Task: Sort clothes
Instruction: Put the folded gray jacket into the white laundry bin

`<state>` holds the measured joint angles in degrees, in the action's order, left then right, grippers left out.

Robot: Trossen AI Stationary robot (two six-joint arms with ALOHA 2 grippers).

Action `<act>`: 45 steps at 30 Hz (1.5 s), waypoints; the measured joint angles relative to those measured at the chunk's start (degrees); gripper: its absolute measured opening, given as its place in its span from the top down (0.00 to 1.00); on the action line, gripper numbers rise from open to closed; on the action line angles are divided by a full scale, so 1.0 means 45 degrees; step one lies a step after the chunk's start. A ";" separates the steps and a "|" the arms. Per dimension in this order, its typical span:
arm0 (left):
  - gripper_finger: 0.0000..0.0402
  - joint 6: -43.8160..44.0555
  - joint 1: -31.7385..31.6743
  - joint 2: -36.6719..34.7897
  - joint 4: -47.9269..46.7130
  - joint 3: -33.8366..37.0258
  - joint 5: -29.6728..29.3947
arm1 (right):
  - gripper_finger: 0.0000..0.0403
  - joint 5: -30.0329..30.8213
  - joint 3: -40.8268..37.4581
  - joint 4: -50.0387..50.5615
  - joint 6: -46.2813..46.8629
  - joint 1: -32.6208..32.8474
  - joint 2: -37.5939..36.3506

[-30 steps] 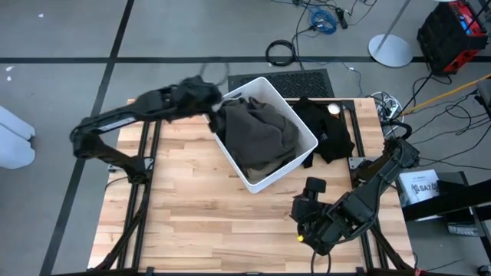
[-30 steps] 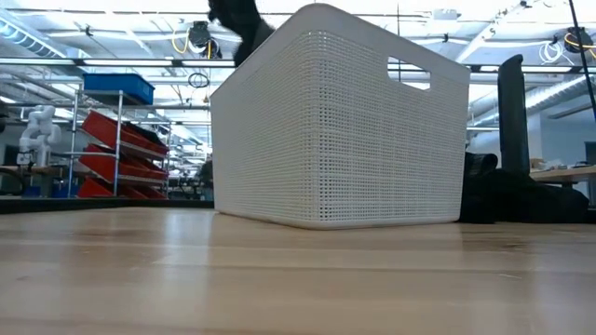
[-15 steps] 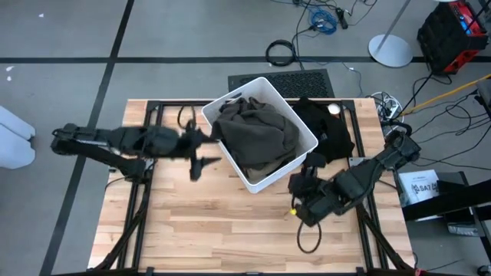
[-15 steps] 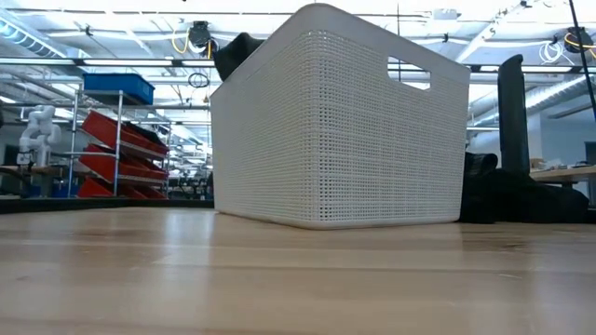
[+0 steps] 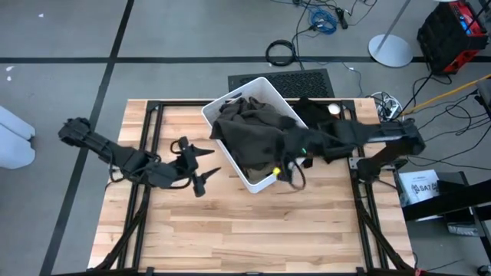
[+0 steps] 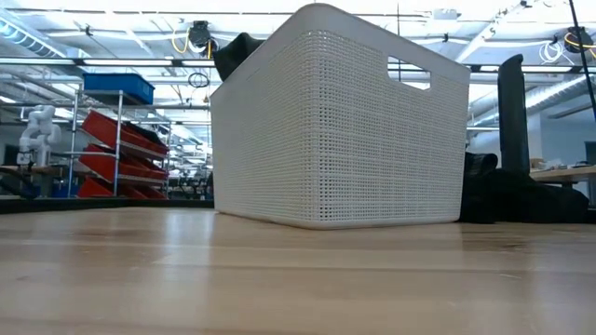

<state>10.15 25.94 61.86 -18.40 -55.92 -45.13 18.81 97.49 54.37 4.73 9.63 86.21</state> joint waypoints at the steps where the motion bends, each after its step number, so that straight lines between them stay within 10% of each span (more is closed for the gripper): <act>1: 0.30 0.0014 0.0200 -0.0029 -0.0009 0.0000 -0.0327 | 1.00 -0.0799 0.0005 -0.0881 -0.0630 -0.0431 0.0160; 9: 0.30 -0.0095 0.1294 -0.0260 -0.0091 0.0000 -0.1531 | 1.00 -0.4672 0.0010 -0.4017 -0.2433 -0.3553 0.2441; 18: 0.30 -0.0015 0.1601 -0.0470 -0.0764 -0.0005 -0.1776 | 1.00 -0.5540 0.0000 -0.6124 -0.3103 -0.5235 0.4713; 32: 0.30 -0.0005 0.1601 -0.0470 -0.1180 -0.0005 -0.1771 | 1.00 -0.1477 0.0019 -0.4717 0.0289 -0.6661 0.6341; 45: 0.30 0.0006 0.1601 -0.0470 -0.1150 -0.0013 -0.1761 | 1.00 -0.2271 0.0654 -0.5203 0.0422 -0.6319 0.5523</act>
<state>10.18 33.15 59.75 -23.57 -55.98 -53.06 8.59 100.44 30.96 6.63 -18.81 111.07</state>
